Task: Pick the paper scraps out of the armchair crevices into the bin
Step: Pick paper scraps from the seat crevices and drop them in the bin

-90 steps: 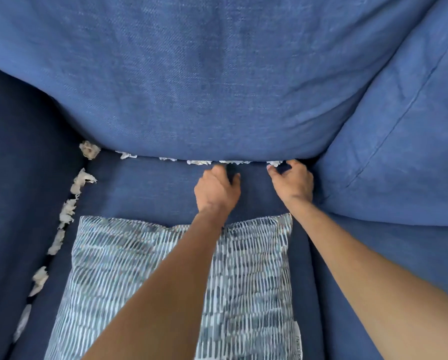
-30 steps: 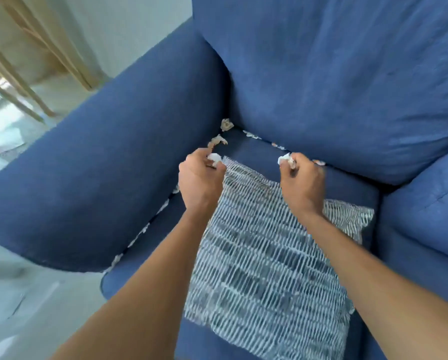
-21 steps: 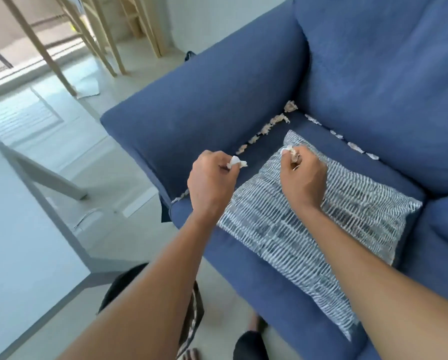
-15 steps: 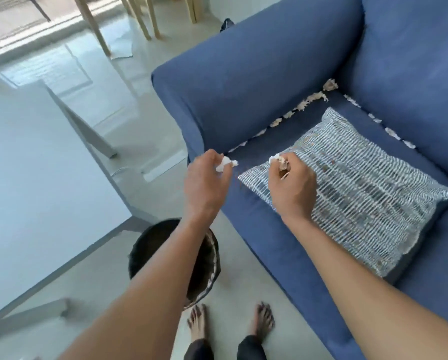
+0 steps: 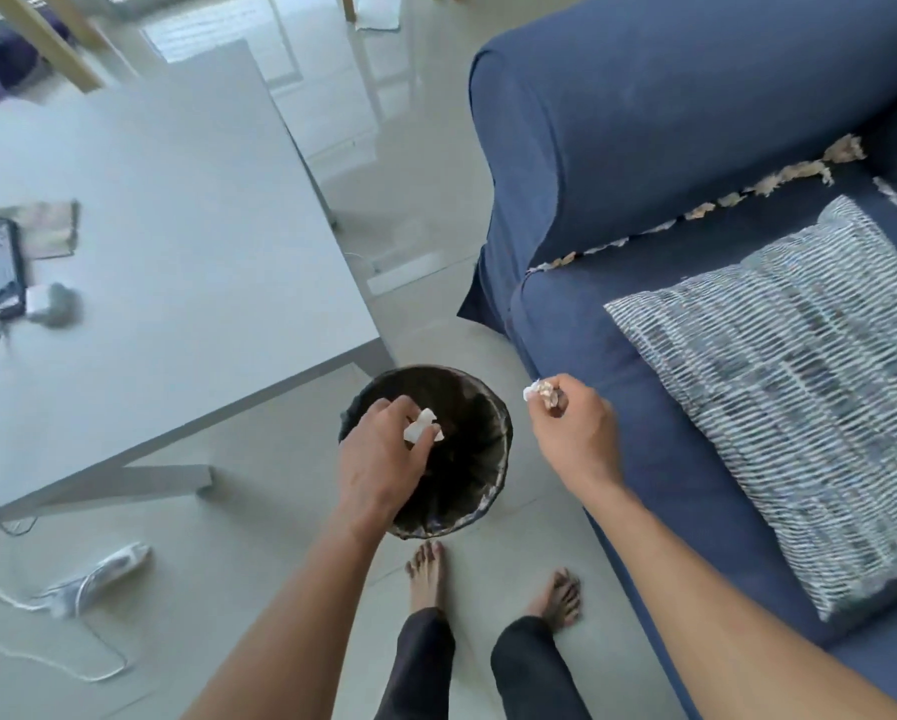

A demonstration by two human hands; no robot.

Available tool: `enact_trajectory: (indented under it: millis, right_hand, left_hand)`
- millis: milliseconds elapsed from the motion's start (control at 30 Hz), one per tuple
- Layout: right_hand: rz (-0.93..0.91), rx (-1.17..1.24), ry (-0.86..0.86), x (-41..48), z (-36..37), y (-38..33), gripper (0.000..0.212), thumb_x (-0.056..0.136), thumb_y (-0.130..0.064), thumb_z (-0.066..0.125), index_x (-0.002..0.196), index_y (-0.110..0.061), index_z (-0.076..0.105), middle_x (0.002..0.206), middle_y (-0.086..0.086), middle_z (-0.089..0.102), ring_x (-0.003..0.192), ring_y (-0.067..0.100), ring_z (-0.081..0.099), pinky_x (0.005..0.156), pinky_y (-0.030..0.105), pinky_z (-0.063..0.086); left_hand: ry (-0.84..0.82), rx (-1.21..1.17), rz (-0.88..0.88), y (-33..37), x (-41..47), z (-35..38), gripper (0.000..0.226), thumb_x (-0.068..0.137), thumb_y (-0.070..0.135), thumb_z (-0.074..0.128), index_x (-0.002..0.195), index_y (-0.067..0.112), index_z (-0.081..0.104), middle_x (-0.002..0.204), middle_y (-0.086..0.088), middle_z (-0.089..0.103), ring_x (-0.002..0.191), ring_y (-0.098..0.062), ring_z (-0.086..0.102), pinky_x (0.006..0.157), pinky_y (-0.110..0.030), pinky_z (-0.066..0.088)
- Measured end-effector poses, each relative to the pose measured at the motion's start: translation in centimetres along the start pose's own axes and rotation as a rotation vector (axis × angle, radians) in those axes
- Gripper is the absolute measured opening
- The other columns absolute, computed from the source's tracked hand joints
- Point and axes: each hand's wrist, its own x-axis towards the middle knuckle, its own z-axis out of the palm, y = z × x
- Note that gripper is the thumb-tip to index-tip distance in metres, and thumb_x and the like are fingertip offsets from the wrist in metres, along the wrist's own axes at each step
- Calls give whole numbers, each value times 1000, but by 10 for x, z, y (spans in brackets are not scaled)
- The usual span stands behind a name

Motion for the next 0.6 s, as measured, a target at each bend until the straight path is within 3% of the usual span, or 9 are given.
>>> enact_trajectory:
  millis: [133,367,600]
  right_hand:
    - [-1,-41,-132,-9,18,-2,21,93,-32,62,85,-13,66,77,5,70,75,30,62,64,40,52]
    - [-8,-68,-217,-12,34,-4,21,94,-33,61,82,-16,66,71,-2,66,68,20,60,58,34,49]
    - [46,-105,-255,-14,49,-3,14,91,-34,63,86,-21,65,75,-3,69,74,23,60,59,31,41]
  left_hand:
    - [-33,-24,-96,-12,-4,10,24,90,47,62,106,29,65,103,7,63,74,-11,54,66,-28,45]
    - [-135,-25,-153,-27,1,18,38,92,42,62,126,24,61,118,1,63,102,-21,64,81,-31,49]
    - [-121,-15,-159,-38,2,21,34,94,37,60,126,24,61,120,2,64,107,-20,63,85,-32,49]
